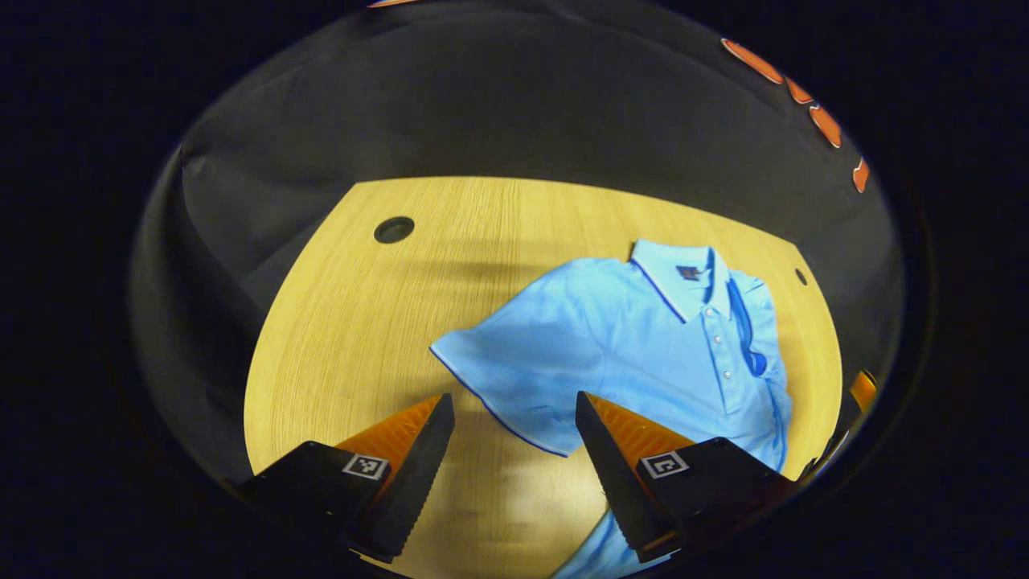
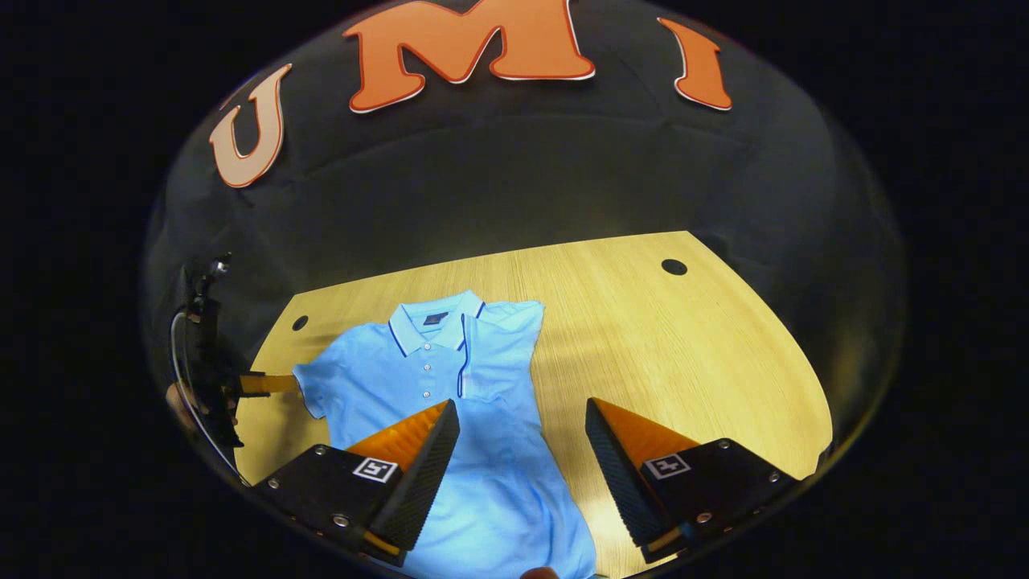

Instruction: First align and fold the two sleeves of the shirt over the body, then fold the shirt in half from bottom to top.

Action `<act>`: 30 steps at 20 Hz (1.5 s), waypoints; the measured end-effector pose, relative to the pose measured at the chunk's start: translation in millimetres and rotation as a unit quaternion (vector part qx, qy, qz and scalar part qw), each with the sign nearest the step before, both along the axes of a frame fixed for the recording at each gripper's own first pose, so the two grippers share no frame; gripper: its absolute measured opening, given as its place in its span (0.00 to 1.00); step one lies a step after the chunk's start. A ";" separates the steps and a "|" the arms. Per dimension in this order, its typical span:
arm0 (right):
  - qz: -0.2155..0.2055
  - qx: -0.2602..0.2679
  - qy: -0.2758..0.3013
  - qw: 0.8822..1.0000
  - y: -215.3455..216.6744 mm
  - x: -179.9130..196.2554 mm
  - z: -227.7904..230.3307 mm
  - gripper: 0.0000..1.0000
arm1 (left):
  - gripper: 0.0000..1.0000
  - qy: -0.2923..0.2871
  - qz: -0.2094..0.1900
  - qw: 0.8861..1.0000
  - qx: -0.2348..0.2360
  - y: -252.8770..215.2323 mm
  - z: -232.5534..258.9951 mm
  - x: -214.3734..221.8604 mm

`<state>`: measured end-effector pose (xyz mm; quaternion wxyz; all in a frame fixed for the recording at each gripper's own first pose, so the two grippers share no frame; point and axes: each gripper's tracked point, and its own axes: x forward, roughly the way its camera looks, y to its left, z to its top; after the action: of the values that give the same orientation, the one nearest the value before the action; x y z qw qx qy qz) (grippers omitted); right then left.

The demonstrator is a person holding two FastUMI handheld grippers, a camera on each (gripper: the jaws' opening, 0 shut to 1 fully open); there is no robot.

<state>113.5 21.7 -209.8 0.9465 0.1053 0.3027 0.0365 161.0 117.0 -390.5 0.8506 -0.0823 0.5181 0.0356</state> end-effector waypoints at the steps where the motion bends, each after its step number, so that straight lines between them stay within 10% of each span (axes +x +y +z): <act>1: -0.005 -0.003 -0.003 1.000 -4.7 -6.0 0.6 0.96 | 0.99 0.009 0.004 1.000 0.002 0.0 -7.5 3.9; 10: -0.016 -0.015 -0.004 1.000 -27.7 -41.1 1.8 0.96 | 0.98 0.054 0.032 0.998 0.009 -7.4 -38.0 8.3; 17: -0.025 -0.009 -0.002 1.000 -39.6 -56.9 -5.0 0.96 | 0.14 0.024 0.027 0.999 -0.011 -22.1 -34.9 24.5; 30: -0.062 0.000 0.017 0.998 -57.3 -93.8 -18.8 0.96 | 0.09 -0.079 -0.094 0.992 0.001 -80.2 36.0 69.2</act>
<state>19.8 -35.6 -228.6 0.9418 0.1247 0.3114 -0.0234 230.2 36.8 -354.6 0.8887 -0.0345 0.4544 -0.0505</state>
